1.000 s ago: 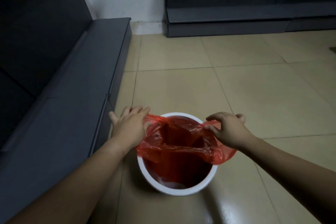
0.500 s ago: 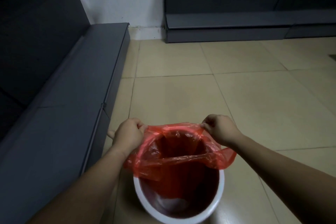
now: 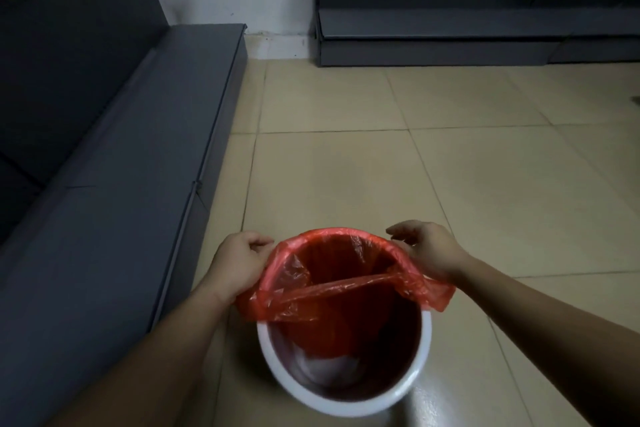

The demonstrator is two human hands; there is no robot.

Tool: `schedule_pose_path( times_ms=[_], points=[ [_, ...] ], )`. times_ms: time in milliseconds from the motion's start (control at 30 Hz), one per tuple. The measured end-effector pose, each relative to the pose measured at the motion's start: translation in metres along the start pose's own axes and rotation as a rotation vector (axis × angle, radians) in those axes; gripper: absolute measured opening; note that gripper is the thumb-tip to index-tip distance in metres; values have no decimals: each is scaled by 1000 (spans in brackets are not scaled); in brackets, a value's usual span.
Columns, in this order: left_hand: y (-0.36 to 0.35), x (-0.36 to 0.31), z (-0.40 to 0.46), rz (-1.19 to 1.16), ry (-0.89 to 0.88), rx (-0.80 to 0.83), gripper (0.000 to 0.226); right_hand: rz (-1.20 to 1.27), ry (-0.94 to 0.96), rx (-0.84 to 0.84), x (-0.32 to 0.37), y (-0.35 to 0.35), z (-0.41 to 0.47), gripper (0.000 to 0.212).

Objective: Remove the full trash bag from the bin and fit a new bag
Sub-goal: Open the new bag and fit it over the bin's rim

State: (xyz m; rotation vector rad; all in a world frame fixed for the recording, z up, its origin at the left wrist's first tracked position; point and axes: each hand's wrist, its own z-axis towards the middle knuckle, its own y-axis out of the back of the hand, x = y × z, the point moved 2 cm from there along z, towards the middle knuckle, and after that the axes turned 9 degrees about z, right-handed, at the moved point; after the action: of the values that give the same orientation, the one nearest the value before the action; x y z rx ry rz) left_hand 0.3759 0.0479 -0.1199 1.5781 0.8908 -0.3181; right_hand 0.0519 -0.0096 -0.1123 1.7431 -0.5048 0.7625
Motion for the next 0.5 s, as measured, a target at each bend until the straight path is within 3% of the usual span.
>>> schedule_pose_path(
  times_ms=[67,167,267,400,500],
  points=[
    [12,-3,-14,-64,-65,-42,19,-33,91,-71,4,10,-11,27],
    [27,-5,-45,-19,-251,-89,16,-67,251,-143,13,25,-41,21],
    [28,2,-75,99,-392,39,16,-83,337,-35,18,31,-75,28],
    [30,15,-95,144,-403,92,39,-122,392,29,12,29,-96,42],
    [30,20,-102,242,-462,58,43,-209,494,13,5,22,-99,26]
  ],
)
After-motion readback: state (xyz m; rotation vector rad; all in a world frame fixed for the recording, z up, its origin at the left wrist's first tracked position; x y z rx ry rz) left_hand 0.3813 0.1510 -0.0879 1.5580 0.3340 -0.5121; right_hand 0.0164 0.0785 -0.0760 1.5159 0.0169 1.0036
